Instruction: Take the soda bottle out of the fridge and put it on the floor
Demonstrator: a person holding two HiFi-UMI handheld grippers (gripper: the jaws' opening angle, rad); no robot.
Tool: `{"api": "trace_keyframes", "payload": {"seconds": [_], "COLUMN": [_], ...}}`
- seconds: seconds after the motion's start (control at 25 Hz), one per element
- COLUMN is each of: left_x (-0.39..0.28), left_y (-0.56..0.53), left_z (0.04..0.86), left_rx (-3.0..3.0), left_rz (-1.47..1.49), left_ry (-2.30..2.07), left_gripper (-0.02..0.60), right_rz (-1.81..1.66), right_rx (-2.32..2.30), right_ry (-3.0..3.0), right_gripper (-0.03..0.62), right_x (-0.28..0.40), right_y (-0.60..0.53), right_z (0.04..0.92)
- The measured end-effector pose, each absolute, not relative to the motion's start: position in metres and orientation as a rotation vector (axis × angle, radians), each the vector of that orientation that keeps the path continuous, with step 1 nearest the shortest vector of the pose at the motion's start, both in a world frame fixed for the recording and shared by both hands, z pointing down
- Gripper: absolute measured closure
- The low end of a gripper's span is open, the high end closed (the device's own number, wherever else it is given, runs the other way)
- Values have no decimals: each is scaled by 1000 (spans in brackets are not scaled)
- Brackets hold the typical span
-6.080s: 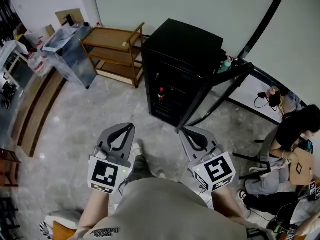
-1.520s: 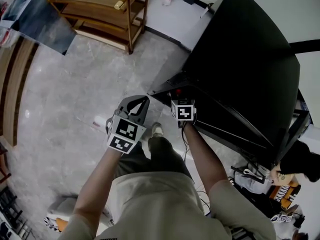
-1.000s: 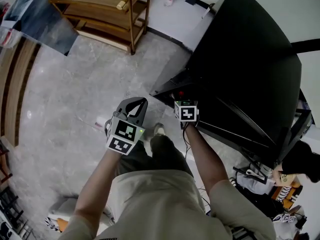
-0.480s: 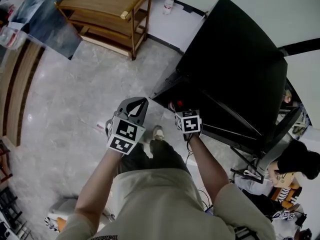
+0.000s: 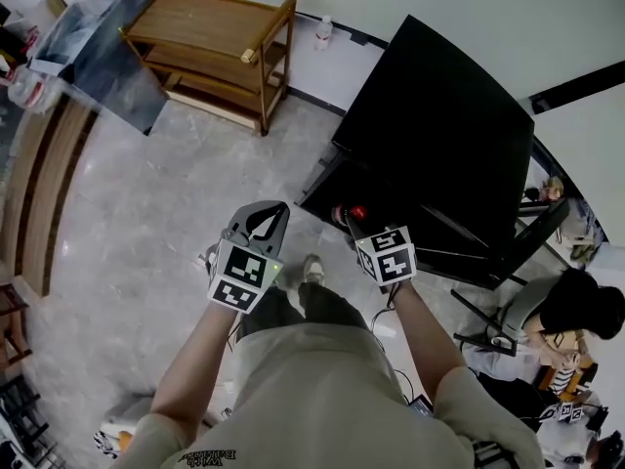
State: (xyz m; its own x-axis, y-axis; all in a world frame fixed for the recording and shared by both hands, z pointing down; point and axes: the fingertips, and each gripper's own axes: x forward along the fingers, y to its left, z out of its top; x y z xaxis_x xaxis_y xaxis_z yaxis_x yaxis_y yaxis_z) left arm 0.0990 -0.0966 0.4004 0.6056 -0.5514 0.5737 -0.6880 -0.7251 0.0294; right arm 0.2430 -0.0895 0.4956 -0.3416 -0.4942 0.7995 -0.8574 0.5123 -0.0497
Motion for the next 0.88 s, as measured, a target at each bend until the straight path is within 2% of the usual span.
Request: {"api": "trace_keyframes", "payload": {"seconds": [0.4,0.64,0.88], "left_x": [91,77,39], "left_y": [-71,-65,-58], "left_z": [357,357,362], "left_rx": [2637,2603,2519], "left_rz": [821,819,818], "left_ry": [-1002,-1047,-1155], "left_gripper": [575,575,575], "right_rz": [542,456,416], "right_rx": [1055,970,828], "right_ry": [-2089,-2098,-2159], "right_gripper": [480,480,480], "right_x": [231,216,171], "right_y": [-61,-56,-58], "right_z": [399,390,391]}}
